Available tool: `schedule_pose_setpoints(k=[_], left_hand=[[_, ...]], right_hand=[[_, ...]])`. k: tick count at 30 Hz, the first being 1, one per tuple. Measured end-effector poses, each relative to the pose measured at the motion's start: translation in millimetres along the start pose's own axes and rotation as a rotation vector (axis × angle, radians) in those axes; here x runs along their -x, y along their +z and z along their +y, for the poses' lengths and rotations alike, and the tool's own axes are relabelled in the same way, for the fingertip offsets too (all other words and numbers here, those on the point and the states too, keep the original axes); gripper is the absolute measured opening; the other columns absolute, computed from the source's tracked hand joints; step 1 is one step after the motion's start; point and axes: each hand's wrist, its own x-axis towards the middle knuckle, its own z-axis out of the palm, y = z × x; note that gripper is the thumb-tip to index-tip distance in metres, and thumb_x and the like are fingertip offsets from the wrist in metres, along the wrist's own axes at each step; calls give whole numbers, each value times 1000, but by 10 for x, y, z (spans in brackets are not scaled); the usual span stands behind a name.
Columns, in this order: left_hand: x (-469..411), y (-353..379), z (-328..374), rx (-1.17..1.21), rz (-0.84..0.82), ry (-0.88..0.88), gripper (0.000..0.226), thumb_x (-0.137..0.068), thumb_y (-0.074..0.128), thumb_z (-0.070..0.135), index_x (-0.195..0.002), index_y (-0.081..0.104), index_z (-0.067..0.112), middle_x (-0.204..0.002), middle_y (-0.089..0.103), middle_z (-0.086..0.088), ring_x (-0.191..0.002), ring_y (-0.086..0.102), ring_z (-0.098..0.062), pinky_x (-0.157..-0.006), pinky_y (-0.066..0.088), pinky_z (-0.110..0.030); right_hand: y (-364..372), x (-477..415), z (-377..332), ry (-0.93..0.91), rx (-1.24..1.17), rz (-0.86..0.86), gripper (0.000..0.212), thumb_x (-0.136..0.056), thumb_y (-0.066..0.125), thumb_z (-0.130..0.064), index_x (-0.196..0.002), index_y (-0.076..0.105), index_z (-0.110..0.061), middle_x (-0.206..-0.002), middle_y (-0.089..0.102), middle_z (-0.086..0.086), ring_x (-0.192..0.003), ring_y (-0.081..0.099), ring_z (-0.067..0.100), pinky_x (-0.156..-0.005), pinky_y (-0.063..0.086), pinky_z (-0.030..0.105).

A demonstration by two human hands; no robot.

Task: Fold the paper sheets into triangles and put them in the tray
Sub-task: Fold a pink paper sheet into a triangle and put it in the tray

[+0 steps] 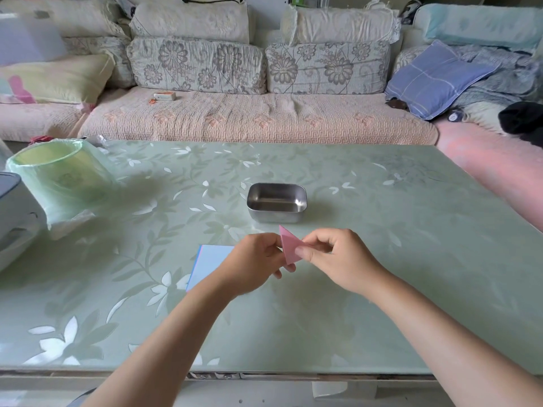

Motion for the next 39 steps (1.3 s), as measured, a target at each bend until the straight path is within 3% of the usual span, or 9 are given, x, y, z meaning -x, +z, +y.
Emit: schedule_pose_setpoints(k=[5, 9, 13, 17, 20, 26, 28, 31, 39], left_hand=[[-2, 12, 37, 106, -22, -37, 24, -78, 53, 32, -92, 72, 26, -96, 74, 8, -86, 70, -12, -72, 47, -25], [1, 33, 53, 141, 33, 9, 21, -83, 65, 47, -90, 71, 29, -91, 76, 8, -81, 73, -14, -64, 46, -18], [-25, 84, 16, 109, 115, 14, 22, -93, 64, 41, -87, 69, 21, -85, 76, 9, -74, 74, -13, -65, 49, -29], [-16, 94, 27, 148, 117, 8, 22, -94, 63, 41, -87, 69, 20, -84, 76, 8, -74, 75, -14, -65, 48, -29], [-11, 105, 37, 155, 109, -2, 26, -95, 61, 40, -88, 68, 16, -85, 76, 6, -75, 75, -15, -63, 48, -28], [-16, 102, 35, 144, 120, -2, 25, -94, 63, 38, -87, 71, 15, -81, 75, 4, -77, 74, -12, -66, 51, -30], [-28, 80, 19, 124, 161, 36, 13, -93, 66, 32, -98, 70, 22, -81, 75, 5, -77, 73, -11, -68, 54, -31], [-39, 10, 7, 164, 214, 118, 26, -89, 72, 23, -113, 65, 30, -81, 75, 4, -73, 72, -15, -64, 55, -26], [-31, -57, -75, 163, 210, 107, 8, -81, 80, 31, -89, 77, 32, -78, 76, 4, -68, 73, -16, -59, 56, -25]], right_hand=[[-3, -27, -16, 92, -123, 18, 12, -85, 78, -22, -81, 72, -32, -77, 75, -7, -72, 69, 24, -72, 55, 42], [-9, -35, -32, 120, -221, 4, 10, -82, 82, -19, -83, 72, -24, -81, 76, -1, -71, 70, 18, -66, 54, 30], [10, -38, -36, 134, -290, 49, 18, -83, 80, -10, -92, 69, -20, -82, 74, 0, -65, 68, 16, -61, 51, 21], [-1, -40, -36, 204, -294, 37, 17, -89, 75, -21, -104, 68, -24, -83, 76, -2, -61, 66, 11, -55, 46, 14], [-4, -33, -34, 221, -295, 23, 3, -91, 73, -21, -93, 75, -22, -78, 76, -4, -56, 61, 7, -53, 44, 12], [-35, -44, -47, 238, -283, 1, 11, -90, 73, -20, -81, 77, -20, -71, 73, -8, -55, 58, 7, -52, 42, 12], [-58, -47, -36, 241, -263, -24, 11, -90, 73, -21, -80, 77, -19, -66, 69, -9, -55, 56, 8, -53, 41, 12], [-102, -54, -20, 258, -234, -52, 12, -89, 74, -24, -78, 76, -21, -61, 65, -8, -55, 55, 10, -53, 41, 11], [-163, -52, 6, 260, -182, -83, 12, -89, 75, -26, -78, 77, -20, -69, 69, -4, -56, 54, 10, -55, 42, 14]])
